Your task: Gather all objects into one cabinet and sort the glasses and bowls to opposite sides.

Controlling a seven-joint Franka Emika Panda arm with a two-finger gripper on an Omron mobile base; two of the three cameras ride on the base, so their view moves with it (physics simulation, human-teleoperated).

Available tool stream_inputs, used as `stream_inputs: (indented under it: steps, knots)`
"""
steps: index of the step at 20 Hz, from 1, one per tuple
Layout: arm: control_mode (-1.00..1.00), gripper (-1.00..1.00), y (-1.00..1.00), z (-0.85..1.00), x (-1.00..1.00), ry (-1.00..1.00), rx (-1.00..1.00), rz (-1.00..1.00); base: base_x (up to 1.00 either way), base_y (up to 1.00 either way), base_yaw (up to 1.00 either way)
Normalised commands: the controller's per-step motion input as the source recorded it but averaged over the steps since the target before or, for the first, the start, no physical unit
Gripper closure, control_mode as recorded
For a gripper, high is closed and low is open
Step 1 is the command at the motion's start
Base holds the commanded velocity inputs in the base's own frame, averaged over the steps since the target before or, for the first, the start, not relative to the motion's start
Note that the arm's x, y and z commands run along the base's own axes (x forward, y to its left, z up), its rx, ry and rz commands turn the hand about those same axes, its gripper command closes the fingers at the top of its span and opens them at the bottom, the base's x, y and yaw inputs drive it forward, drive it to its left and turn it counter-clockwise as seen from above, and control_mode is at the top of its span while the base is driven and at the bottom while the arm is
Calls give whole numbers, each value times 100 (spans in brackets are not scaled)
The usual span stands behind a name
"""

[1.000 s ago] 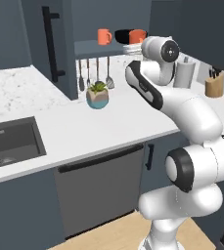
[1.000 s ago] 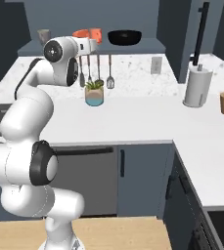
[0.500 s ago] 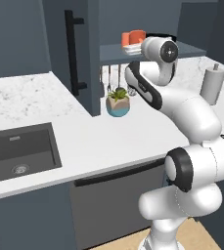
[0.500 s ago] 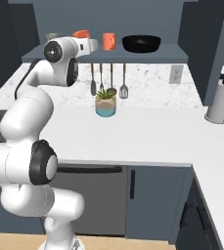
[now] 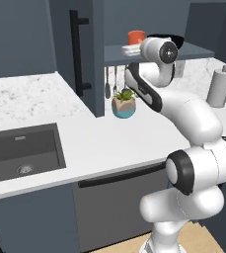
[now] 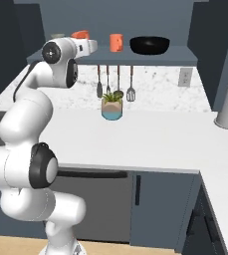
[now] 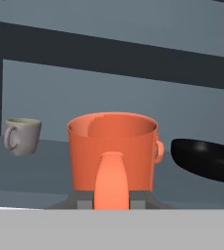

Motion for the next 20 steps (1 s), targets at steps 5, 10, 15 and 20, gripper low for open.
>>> stream_inputs:
  steps: [5,10,15,20]
  knots:
    - [100,100,0,0,0,0,0,0,9,0,0]
    - [100,100,0,0,0,0,0,0,29,0,0]
    - [100,100,0,0,0,0,0,0,12,0,0]
    - [-100,100,0,-4,8,4,0,0,0,0,0]
